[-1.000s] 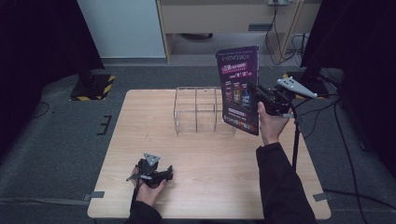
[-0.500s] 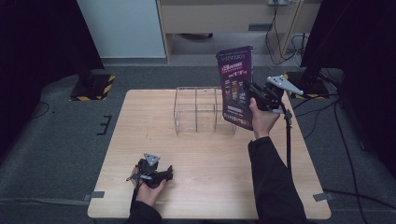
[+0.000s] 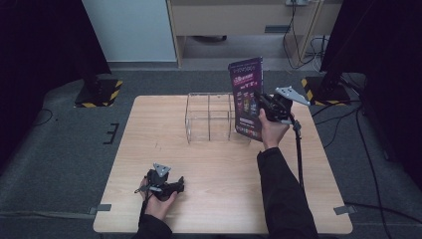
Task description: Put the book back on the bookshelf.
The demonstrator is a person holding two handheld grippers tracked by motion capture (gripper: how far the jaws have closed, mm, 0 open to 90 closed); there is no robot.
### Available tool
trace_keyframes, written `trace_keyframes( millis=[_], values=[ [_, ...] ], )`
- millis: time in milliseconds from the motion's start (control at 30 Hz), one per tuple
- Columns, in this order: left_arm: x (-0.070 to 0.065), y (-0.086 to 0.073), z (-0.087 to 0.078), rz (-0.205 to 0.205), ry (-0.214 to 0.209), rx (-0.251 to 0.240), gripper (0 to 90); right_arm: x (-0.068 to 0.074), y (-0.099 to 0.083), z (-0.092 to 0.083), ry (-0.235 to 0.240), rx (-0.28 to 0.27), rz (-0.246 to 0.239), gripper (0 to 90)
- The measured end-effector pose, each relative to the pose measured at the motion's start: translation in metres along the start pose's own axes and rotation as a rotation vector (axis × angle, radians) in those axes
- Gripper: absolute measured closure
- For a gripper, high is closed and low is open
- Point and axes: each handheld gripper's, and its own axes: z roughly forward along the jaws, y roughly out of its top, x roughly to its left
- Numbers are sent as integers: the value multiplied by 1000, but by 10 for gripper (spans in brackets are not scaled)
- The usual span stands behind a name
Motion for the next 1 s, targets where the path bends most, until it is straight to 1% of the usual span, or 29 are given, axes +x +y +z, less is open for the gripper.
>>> trace_keyframes(
  millis=[67,300,367,533,633,833,900,933,1000],
  values=[
    [0,0,0,0,0,0,89,0,-4,2,-2,7,-8,843],
    [0,0,0,0,0,0,89,2,-10,1,1,-15,-3,843],
    [0,0,0,0,0,0,89,4,-17,0,3,-31,-6,843],
    [0,0,0,0,0,0,88,5,-28,-2,6,-45,-3,842],
    [0,0,0,0,0,0,89,6,-32,-2,8,-50,-17,842],
    [0,0,0,0,0,0,89,7,-38,-3,15,-49,-20,842],
    [0,0,0,0,0,0,88,7,-40,-4,18,-50,-27,841],
    [0,0,0,0,0,0,89,8,-42,-5,21,-45,-41,840],
    [0,0,0,0,0,0,89,8,-43,-7,24,-40,-46,839]
  ],
)
